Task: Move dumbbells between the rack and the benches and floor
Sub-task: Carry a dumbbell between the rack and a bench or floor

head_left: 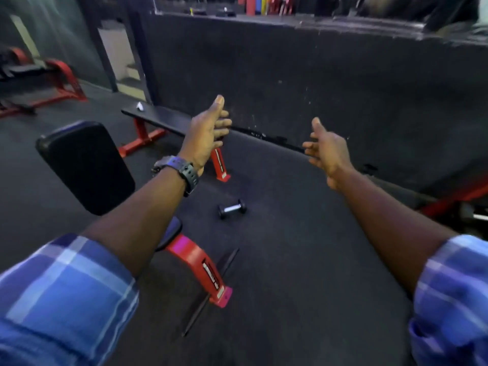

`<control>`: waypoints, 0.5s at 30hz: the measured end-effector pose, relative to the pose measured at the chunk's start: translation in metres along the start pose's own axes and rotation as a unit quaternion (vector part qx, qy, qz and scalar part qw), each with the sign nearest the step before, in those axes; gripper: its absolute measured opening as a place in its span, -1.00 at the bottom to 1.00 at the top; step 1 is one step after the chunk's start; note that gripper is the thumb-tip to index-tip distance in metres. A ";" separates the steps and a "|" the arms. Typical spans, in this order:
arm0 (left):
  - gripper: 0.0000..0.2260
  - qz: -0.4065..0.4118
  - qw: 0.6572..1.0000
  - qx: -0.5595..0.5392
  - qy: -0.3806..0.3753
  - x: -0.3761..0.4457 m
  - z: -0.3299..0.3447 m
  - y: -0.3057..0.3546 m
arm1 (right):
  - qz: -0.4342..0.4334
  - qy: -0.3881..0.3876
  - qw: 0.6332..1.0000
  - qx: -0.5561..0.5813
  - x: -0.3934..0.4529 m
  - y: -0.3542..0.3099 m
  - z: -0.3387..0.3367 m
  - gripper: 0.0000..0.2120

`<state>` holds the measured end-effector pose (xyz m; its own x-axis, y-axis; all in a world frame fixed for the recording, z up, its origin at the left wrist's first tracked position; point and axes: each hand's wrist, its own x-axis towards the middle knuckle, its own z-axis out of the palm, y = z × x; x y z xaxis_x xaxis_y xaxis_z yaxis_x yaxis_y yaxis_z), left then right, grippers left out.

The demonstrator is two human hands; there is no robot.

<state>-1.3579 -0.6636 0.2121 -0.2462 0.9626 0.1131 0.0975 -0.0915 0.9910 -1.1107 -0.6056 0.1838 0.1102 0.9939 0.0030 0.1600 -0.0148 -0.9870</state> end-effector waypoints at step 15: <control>-0.49 -0.183 0.970 -0.044 0.154 0.143 0.080 -0.164 | 0.117 -0.144 0.978 -0.091 0.205 0.168 0.057 -0.47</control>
<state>-1.3322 -0.4909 0.0596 -0.5260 0.8144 -0.2450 -0.1300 0.2077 0.9695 -1.1173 -0.3981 0.0098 -0.1120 0.9499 -0.2917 0.3381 -0.2396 -0.9101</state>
